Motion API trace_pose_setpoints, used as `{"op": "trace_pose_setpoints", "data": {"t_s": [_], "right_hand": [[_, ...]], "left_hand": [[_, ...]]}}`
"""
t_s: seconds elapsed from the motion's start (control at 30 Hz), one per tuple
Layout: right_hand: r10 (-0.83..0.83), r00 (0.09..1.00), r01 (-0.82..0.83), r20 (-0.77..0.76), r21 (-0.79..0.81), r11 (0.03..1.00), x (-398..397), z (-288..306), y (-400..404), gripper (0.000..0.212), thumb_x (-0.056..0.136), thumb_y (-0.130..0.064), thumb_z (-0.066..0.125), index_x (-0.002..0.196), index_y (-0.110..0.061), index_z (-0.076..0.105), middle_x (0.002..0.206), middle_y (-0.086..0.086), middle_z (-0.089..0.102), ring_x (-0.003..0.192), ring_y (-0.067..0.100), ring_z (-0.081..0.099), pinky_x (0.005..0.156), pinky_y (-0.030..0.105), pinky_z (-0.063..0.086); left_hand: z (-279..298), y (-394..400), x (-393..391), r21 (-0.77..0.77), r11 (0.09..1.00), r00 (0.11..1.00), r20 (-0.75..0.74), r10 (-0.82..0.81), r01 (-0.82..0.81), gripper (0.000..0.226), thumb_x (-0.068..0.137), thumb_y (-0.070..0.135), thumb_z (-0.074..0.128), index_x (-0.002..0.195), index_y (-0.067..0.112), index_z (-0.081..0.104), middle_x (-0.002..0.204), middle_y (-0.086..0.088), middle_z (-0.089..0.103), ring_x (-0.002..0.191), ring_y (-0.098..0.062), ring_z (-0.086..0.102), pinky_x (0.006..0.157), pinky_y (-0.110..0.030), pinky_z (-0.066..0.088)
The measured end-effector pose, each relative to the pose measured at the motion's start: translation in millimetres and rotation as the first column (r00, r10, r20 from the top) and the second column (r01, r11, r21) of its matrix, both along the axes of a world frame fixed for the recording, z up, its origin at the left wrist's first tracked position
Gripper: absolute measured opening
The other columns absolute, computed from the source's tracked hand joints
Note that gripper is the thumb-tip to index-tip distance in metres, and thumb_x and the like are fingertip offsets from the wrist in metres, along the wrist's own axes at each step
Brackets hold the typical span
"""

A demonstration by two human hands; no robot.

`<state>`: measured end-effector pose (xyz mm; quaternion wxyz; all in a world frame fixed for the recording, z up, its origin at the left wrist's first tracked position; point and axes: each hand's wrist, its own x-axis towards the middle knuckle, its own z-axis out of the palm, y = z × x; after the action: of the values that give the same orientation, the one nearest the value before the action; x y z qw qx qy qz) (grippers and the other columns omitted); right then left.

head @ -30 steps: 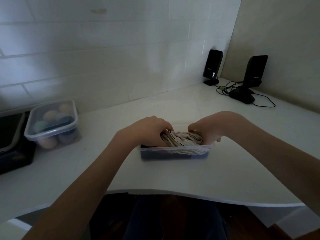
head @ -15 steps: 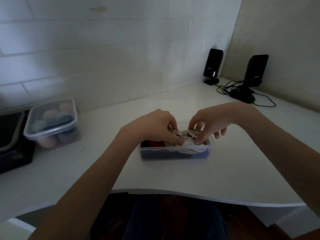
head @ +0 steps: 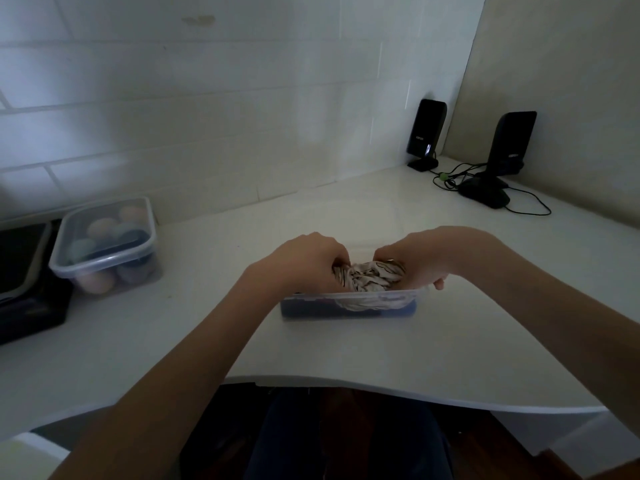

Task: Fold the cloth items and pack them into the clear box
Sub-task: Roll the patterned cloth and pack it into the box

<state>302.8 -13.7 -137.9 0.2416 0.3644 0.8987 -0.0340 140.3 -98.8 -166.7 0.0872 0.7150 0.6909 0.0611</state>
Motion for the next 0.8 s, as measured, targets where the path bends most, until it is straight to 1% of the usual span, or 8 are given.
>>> {"op": "trace_pose_setpoints", "data": {"t_s": [0.07, 0.23, 0.33, 0.43, 0.53, 0.63, 0.7, 0.8], "right_hand": [[-0.029, 0.999, 0.026, -0.042, -0.052, 0.998, 3, 0, 0, 0.034, 0.084, -0.041, 0.054, 0.116, -0.03, 0.047, 0.086, -0.005, 0.056, 0.054, 0.016, 0.061, 0.053, 0.023, 0.049], [-0.074, 0.976, 0.044, -0.205, -0.149, 0.988, 16, 2, 1, 0.05, 0.084, -0.044, 0.061, 0.129, -0.035, 0.043, 0.118, -0.005, 0.056, 0.06, 0.014, 0.064, 0.057, 0.023, 0.053], [-0.096, 0.952, 0.031, -0.29, -0.22, 0.975, 26, 7, 1, 0.05, 0.083, -0.04, 0.064, 0.129, -0.035, 0.046, 0.114, -0.011, 0.051, 0.07, 0.016, 0.07, 0.066, 0.025, 0.056], [-0.109, 0.922, 0.008, -0.371, -0.265, 0.964, 32, 14, 8, 0.045, 0.079, -0.042, 0.067, 0.121, -0.037, 0.053, 0.119, -0.014, 0.06, 0.071, 0.012, 0.071, 0.062, 0.023, 0.054], [-0.084, 0.902, -0.02, -0.424, -0.234, 0.972, 35, 18, 14, 0.043, 0.077, -0.039, 0.071, 0.117, -0.04, 0.056, 0.116, -0.016, 0.062, 0.067, 0.007, 0.071, 0.057, 0.018, 0.048], [-0.055, 0.897, -0.038, -0.44, -0.199, 0.979, 37, 20, 17, 0.037, 0.077, -0.036, 0.073, 0.111, -0.038, 0.059, 0.107, -0.018, 0.066, 0.064, 0.006, 0.07, 0.056, 0.017, 0.044], [-0.054, 0.862, -0.022, -0.503, -0.145, 0.989, 38, 20, 19, 0.022, 0.078, -0.038, 0.07, 0.098, -0.034, 0.063, 0.095, -0.014, 0.071, 0.059, 0.005, 0.069, 0.057, 0.022, 0.045], [-0.112, 0.768, 0.111, -0.631, -0.041, 0.993, 34, 8, 22, 0.025, 0.08, -0.042, 0.067, 0.089, -0.023, 0.054, 0.09, -0.003, 0.066, 0.063, 0.016, 0.067, 0.054, 0.028, 0.049]], "left_hand": [[-1, -2, -4, -0.006, 1.0, 0.997, 0.074, -0.004, 0.005, 0.045, 0.073, 0.042, 0.069, 0.115, 0.024, 0.063, 0.112, 0.002, 0.066, 0.09, -0.012, 0.055, 0.081, -0.025, 0.046], [8, -13, -12, -0.023, 1.0, 0.971, 0.238, 0.005, 0.0, 0.059, 0.072, 0.04, 0.075, 0.125, 0.02, 0.058, 0.121, 0.003, 0.063, 0.102, -0.009, 0.058, 0.091, -0.02, 0.043], [13, -20, -22, -0.024, 1.0, 0.94, 0.341, 0.005, 0.004, 0.046, 0.076, 0.04, 0.071, 0.12, 0.027, 0.062, 0.117, 0.009, 0.064, 0.1, -0.002, 0.058, 0.09, -0.018, 0.045], [18, -24, -35, 0.022, 0.999, 0.909, 0.416, 0.028, -0.041, 0.026, 0.081, 0.039, 0.065, 0.105, 0.031, 0.071, 0.108, 0.01, 0.069, 0.099, -0.002, 0.06, 0.092, -0.027, 0.049], [20, -26, -49, 0.083, 0.993, 0.897, 0.44, 0.044, -0.089, 0.015, 0.082, 0.027, 0.067, 0.095, 0.029, 0.074, 0.096, 0.012, 0.071, 0.092, -0.001, 0.063, 0.085, -0.027, 0.052], [18, -28, -61, 0.111, 0.987, 0.911, 0.407, 0.062, -0.116, 0.019, 0.077, 0.019, 0.073, 0.095, 0.026, 0.072, 0.089, 0.012, 0.069, 0.082, 0.0, 0.063, 0.076, -0.023, 0.051], [12, -27, -67, 0.164, 0.968, 0.914, 0.391, 0.111, -0.188, 0.023, 0.077, 0.019, 0.073, 0.098, 0.024, 0.068, 0.087, 0.008, 0.067, 0.077, -0.006, 0.062, 0.072, -0.026, 0.052], [0, -24, -72, 0.162, 0.912, 0.841, 0.472, 0.264, -0.377, 0.029, 0.078, 0.028, 0.072, 0.101, 0.021, 0.057, 0.087, 0.005, 0.061, 0.074, -0.015, 0.061, 0.063, -0.028, 0.052]]}}
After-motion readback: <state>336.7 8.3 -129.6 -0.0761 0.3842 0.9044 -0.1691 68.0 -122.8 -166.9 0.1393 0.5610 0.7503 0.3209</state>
